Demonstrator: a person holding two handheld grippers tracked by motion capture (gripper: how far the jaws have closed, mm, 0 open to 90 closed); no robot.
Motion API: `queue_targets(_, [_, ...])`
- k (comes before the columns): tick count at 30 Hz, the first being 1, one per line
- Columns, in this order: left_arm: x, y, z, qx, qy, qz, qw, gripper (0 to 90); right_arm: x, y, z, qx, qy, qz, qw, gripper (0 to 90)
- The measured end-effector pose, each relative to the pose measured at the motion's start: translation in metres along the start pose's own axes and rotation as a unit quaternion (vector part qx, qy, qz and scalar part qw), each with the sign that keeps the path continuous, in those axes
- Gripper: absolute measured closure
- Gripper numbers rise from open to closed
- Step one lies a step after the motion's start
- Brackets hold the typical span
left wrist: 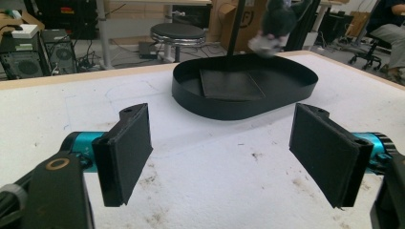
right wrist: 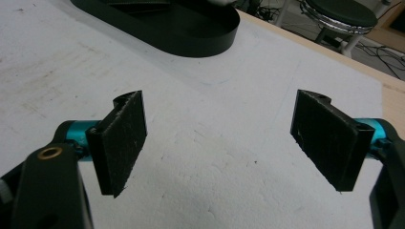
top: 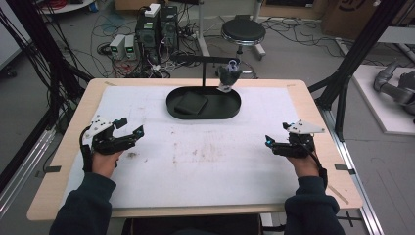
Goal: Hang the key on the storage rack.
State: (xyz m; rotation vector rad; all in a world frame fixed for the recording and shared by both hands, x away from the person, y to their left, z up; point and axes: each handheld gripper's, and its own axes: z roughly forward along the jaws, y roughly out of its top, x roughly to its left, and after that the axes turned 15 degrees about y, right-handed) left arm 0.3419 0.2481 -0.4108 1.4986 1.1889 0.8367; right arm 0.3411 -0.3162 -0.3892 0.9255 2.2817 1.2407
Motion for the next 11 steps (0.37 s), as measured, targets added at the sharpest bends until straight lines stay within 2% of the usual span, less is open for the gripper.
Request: queue_targets(11, [0.0006, -0.0003, 0.0006, 0.002, 0.0, 0.002, 1.0, 22.0, -0.0006, -0.0006, 0.0002, -0.001, -0.001, -0.001, 1.0, 20.1])
